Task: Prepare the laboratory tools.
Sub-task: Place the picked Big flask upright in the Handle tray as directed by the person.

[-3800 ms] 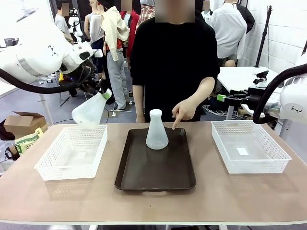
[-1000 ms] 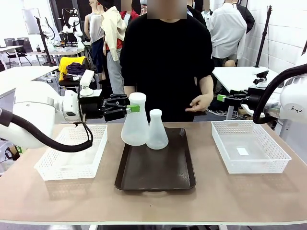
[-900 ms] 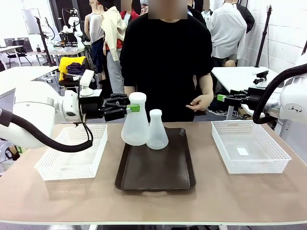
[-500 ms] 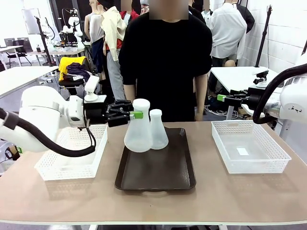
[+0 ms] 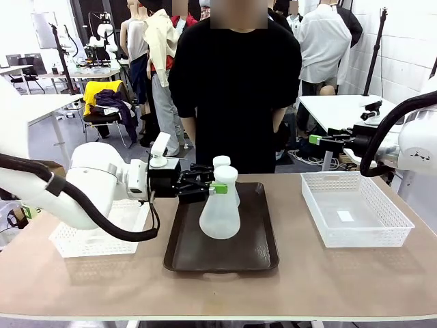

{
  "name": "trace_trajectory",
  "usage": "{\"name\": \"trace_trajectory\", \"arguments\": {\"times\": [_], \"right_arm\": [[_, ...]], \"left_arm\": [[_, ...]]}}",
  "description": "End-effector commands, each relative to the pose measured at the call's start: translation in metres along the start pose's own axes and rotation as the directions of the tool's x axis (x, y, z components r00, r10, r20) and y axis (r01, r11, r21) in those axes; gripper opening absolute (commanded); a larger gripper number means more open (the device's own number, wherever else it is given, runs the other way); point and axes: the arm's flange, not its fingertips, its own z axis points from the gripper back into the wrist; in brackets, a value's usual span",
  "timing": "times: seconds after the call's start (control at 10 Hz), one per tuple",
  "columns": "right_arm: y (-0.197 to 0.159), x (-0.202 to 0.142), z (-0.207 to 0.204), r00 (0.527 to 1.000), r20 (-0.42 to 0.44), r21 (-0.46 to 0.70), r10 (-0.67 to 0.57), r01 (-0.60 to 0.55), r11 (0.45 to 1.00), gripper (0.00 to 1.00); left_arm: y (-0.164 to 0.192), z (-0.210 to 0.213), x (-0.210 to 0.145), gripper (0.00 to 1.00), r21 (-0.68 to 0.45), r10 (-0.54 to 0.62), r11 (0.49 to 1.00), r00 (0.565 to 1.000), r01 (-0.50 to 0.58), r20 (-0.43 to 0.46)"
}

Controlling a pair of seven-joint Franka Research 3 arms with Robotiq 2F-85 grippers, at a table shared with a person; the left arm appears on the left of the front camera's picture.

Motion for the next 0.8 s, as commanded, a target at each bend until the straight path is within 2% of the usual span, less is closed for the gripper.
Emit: {"name": "trace_trajectory", "arguments": {"times": [0.0, 0.4, 0.7], "right_arm": [[-0.001, 0.002, 0.0, 1.0, -0.015, 0.008, -0.001, 0.001, 1.0, 1.0], [-0.001, 0.002, 0.0, 1.0, -0.015, 0.008, -0.001, 0.001, 1.0, 1.0], [-0.001, 0.002, 0.0, 1.0, -0.015, 0.008, -0.001, 0.001, 1.0, 1.0]], "left_arm": [[0.009, -0.005, -0.011, 0.0, 0.002, -0.031, 1.0, 0.999, 0.03, 0.018], [0.021, 0.006, -0.04, 0.0, 0.035, 0.025, 0.999, 0.999, -0.027, 0.041], [0.022, 0.008, -0.051, 0.0, 0.046, 0.057, 0.997, 0.998, -0.057, 0.016]]}}
